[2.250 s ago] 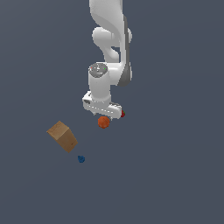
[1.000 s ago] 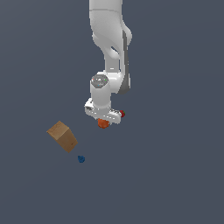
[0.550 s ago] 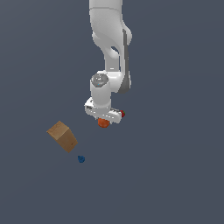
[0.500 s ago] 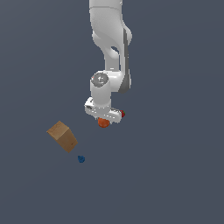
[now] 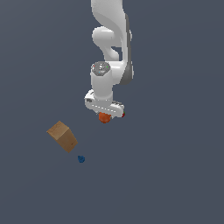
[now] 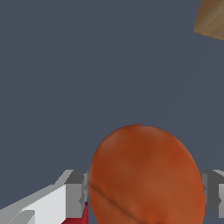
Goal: Pick up a designated object from a clutter of objects.
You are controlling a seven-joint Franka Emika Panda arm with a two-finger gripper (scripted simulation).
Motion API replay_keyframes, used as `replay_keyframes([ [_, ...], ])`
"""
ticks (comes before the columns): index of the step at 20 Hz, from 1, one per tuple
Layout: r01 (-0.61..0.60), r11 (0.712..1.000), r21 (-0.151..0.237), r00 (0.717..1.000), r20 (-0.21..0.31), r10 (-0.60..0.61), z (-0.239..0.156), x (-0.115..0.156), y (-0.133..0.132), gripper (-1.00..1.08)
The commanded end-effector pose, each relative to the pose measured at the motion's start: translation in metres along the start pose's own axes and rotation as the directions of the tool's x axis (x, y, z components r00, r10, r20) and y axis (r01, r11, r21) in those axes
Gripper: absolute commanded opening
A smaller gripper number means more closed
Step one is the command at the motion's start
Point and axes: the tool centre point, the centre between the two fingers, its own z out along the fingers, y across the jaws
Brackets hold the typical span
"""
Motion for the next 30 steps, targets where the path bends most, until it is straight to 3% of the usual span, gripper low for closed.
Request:
replay_keyframes([
  [1,0.0,1.0,0.0,1.0,-0.002,0.0,-0.019,-0.002,-0.003,-1.0],
  [23,0.0,1.0,-0.001,1.0,-0.002,0.0,-0.221,-0.023,-0.031,-1.0],
  [30,0.0,1.0,-0.001,1.0,-0.002,0.0,-0.269,-0.026,-0.038,-1.0],
])
